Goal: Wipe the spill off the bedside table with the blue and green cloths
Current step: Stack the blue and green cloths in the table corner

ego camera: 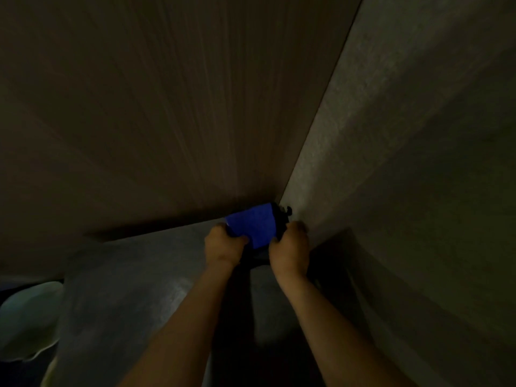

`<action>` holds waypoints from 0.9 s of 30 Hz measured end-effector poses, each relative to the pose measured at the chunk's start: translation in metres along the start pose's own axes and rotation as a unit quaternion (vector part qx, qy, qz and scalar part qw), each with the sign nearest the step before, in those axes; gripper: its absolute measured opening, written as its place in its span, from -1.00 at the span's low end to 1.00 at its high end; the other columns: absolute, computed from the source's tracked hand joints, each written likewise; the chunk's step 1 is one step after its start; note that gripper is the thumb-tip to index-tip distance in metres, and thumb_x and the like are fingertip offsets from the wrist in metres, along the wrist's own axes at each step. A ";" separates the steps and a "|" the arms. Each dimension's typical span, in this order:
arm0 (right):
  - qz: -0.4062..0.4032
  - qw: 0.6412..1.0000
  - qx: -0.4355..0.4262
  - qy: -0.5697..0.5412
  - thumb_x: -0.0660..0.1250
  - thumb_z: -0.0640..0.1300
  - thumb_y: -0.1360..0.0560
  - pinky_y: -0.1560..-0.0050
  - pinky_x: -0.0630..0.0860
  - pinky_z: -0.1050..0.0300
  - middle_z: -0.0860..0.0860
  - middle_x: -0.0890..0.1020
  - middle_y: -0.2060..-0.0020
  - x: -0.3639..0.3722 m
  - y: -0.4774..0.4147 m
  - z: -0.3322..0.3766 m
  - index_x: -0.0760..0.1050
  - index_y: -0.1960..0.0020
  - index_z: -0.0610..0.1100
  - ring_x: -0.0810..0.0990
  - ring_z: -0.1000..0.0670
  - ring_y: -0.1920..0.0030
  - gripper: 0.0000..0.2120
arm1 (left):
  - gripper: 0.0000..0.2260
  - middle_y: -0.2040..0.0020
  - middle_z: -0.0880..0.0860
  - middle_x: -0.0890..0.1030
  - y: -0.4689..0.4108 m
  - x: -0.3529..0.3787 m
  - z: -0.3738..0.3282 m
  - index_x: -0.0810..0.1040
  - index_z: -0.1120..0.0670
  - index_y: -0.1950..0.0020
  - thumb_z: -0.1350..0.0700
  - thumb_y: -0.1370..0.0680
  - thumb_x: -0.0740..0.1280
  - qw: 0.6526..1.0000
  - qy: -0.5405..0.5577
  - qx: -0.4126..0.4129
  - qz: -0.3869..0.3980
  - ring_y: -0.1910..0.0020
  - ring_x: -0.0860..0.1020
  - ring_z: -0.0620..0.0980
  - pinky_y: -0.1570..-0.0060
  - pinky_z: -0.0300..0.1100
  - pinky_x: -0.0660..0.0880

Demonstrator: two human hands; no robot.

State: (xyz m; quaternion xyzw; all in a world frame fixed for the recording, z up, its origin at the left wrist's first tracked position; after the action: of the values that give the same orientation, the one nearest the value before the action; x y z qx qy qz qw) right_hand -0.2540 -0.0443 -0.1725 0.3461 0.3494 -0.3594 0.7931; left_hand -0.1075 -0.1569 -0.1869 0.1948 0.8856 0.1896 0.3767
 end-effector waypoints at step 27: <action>0.040 0.915 -0.312 0.252 0.14 -0.10 -0.59 -0.47 -0.24 -0.05 -0.12 -0.07 -0.55 0.048 0.060 0.042 -0.10 -0.53 -0.14 -0.23 -0.10 -0.51 -0.38 | -0.54 -0.52 0.13 0.23 0.065 0.021 -0.032 0.22 0.13 -0.50 0.09 -0.60 0.16 0.892 -0.283 0.351 -0.043 -0.52 0.16 0.08 -0.49 -0.02 0.08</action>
State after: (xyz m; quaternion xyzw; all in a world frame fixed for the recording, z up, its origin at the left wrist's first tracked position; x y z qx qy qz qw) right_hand -0.1690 -0.0634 -0.1716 0.1741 0.6178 -0.1007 0.7602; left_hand -0.1314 -0.0977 -0.1469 0.3214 0.7580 -0.2134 0.5259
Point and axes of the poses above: each hand's wrist, its own y-axis away from the middle knuckle, its own x-axis out of the palm, z = x × y, the point moved 10 cm from there along -y, towards the middle knuckle
